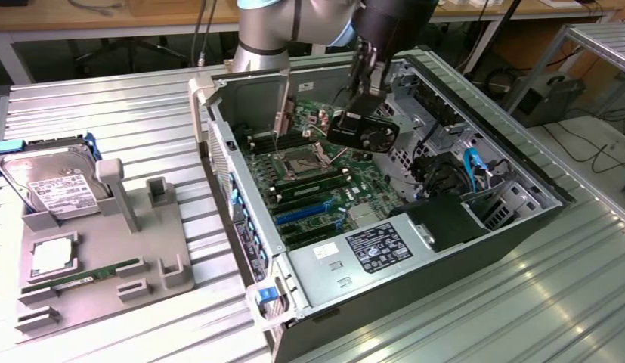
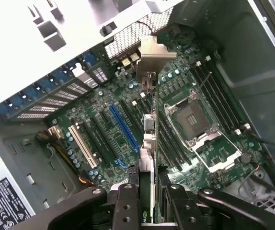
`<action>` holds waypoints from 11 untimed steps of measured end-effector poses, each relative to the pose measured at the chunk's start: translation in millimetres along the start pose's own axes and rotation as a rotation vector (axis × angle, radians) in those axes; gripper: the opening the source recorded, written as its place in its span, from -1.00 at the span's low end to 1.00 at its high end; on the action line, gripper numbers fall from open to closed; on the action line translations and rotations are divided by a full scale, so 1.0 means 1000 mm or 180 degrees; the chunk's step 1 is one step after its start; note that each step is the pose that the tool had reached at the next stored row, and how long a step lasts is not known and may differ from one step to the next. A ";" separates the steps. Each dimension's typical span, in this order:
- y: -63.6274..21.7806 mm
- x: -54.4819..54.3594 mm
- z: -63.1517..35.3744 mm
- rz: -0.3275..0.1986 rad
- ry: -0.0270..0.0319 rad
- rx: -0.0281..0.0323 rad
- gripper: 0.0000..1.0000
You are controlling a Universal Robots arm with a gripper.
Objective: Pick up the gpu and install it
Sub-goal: 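Insert the gpu into the slot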
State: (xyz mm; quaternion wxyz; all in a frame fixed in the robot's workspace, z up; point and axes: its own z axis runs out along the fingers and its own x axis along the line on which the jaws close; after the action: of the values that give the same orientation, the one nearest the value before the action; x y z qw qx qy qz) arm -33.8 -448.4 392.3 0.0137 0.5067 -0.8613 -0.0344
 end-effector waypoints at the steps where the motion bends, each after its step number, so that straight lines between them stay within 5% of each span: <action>1: 0.0000 0.000 0.0000 -0.0062 0.0004 0.0000 -0.48; 11: -0.0001 0.000 0.0019 -0.0752 0.0054 -0.0006 -0.48</action>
State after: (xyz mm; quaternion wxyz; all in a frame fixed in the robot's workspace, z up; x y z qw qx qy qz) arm -33.8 -448.4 390.4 0.0173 0.6050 -0.7954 -0.0323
